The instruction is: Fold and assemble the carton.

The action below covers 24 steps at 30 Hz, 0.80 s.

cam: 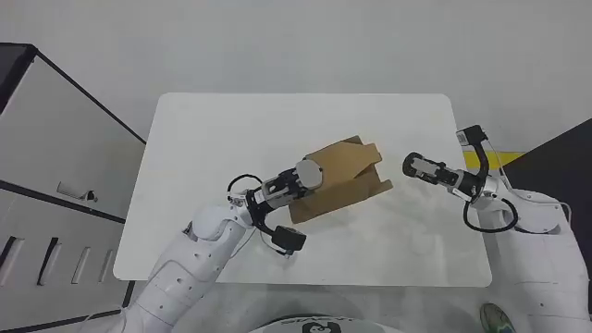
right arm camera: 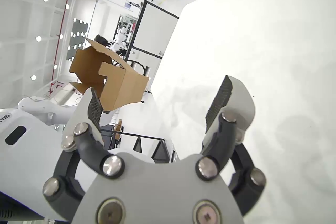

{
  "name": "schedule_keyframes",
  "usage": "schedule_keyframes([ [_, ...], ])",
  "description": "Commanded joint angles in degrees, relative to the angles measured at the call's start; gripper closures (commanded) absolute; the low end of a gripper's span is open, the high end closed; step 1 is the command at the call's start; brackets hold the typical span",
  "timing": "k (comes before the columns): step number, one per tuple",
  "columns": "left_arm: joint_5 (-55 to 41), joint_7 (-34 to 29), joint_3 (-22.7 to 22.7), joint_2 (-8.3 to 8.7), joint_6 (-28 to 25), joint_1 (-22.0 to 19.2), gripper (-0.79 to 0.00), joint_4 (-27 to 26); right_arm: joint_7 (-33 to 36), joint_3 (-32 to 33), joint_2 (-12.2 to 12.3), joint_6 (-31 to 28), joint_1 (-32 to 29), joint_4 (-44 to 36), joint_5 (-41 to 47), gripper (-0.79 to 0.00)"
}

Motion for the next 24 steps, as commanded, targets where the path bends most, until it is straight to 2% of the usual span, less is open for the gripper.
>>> schedule_keyframes([
  [1,0.0,0.2,0.4,-0.05,-0.3,-0.5,0.000,-0.4,-0.8,-0.7,0.0,0.9,-0.2,-0.6,0.1,-0.785],
  [7,3.1,0.0,0.5,0.06,-1.7,-2.6,0.000,0.2,0.3,-1.4,0.2,2.2,0.3,-0.4,2.1,-0.785],
  [12,11.3,-4.4,-0.4,0.52,-5.9,-4.1,0.000,-2.7,-0.9,-1.5,0.5,2.9,0.3,0.4,-0.2,-0.785],
  [19,22.7,-10.0,-2.2,1.43,-13.3,-4.2,0.000,-7.8,-4.3,-1.6,0.8,5.5,-0.3,1.0,-3.9,-0.785],
  [24,25.4,-11.2,-2.6,1.66,-14.1,-4.1,0.000,-9.5,-4.9,-1.7,0.9,5.8,-0.4,0.8,-3.7,-0.785],
])
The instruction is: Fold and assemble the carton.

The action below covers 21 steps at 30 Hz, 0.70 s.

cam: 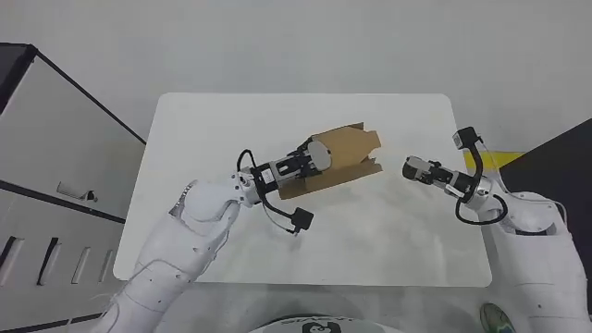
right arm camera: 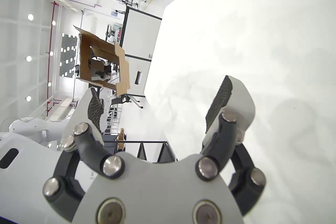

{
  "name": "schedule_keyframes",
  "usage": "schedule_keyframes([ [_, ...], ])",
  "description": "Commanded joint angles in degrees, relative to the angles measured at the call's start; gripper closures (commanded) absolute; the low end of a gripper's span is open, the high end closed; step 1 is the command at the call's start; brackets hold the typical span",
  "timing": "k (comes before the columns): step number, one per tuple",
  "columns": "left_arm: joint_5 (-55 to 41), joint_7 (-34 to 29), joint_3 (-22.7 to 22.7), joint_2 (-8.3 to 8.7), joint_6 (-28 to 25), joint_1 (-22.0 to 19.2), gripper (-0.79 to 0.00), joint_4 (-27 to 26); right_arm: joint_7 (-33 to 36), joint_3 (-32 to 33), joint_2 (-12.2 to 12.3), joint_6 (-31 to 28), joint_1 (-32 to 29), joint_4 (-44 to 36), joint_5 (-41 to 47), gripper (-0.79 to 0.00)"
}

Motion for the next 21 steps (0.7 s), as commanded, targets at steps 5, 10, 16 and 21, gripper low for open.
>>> schedule_keyframes([
  [5,-0.6,-0.9,0.1,-0.02,-0.8,-0.2,0.000,-0.9,0.0,0.0,0.0,0.0,0.0,0.0,0.0,-0.785],
  [10,-5.0,-2.0,-0.7,-0.13,-4.1,-2.2,0.000,-2.8,0.0,0.0,0.0,0.0,0.0,0.0,0.0,-0.785],
  [16,-8.5,-1.6,-1.4,-0.18,-8.8,-5.7,0.000,-5.2,0.0,0.0,0.0,0.0,0.0,0.0,0.0,-0.785],
  [21,-13.6,-1.6,-1.9,-0.26,-12.7,-7.2,0.000,-6.8,0.0,0.0,0.0,0.0,0.0,0.0,0.0,-0.785],
])
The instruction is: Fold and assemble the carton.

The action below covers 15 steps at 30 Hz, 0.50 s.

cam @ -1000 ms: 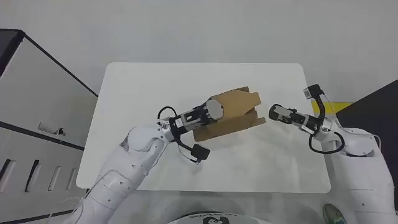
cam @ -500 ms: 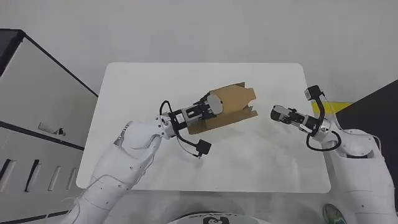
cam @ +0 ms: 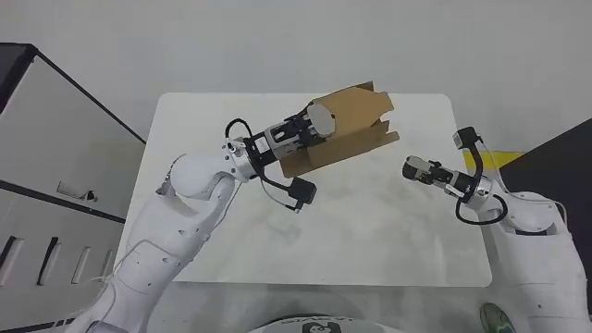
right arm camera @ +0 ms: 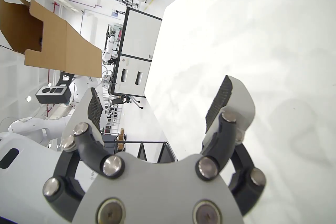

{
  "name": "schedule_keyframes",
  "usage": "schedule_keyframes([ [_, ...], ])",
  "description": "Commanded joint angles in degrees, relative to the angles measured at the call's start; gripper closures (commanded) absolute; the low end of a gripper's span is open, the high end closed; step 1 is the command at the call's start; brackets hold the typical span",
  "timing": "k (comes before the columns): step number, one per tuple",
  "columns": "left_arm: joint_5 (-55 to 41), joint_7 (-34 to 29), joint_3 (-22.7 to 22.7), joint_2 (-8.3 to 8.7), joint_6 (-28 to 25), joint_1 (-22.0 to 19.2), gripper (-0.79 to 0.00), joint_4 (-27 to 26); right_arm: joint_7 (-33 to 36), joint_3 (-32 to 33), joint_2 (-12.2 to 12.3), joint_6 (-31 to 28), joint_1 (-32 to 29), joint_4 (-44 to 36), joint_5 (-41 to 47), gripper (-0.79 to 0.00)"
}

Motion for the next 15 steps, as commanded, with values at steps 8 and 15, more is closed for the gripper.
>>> schedule_keyframes([
  [8,-0.9,0.5,-0.1,0.09,-1.4,-0.5,0.000,-1.2,0.0,0.0,0.0,0.0,0.0,0.0,0.0,-0.785],
  [15,-7.0,-0.4,-0.4,0.15,-4.5,1.7,0.000,-2.7,0.0,0.0,0.0,0.0,0.0,0.0,0.0,-0.785],
])
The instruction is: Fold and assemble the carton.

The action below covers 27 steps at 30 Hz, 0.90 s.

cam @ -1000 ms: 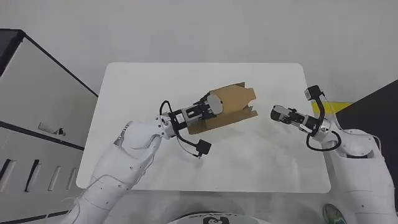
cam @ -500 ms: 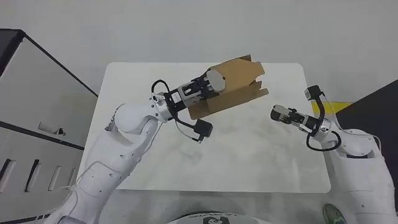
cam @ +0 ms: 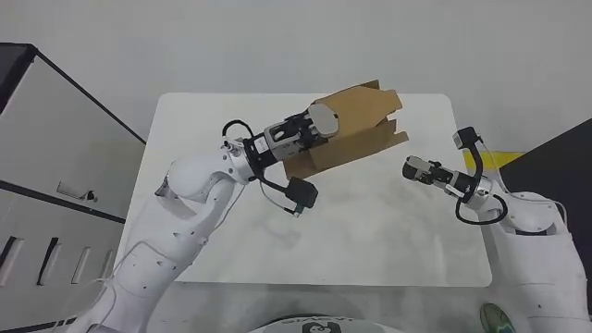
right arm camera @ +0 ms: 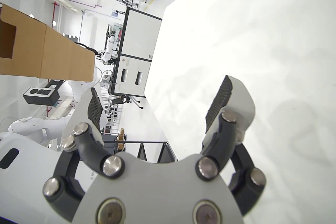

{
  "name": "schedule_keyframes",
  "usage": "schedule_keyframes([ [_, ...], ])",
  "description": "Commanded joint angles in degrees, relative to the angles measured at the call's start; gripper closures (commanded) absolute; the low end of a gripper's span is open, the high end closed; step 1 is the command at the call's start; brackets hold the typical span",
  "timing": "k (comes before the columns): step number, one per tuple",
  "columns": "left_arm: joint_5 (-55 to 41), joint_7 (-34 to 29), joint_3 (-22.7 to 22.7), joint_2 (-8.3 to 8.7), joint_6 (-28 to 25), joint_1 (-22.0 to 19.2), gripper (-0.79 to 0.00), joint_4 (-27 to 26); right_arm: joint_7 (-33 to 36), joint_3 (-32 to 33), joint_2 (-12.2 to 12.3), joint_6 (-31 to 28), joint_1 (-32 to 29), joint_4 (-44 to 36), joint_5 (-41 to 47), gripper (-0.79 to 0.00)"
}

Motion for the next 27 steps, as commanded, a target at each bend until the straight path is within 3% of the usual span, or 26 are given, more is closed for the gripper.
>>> schedule_keyframes([
  [1,-2.6,-0.1,-0.3,0.05,-1.5,0.6,0.000,-0.5,0.0,0.0,0.0,0.0,0.0,0.0,0.0,-0.785],
  [27,-11.3,2.4,-1.4,0.79,-4.2,4.4,0.000,-2.5,0.4,-0.7,0.2,0.6,0.3,-0.8,0.2,-0.785],
])
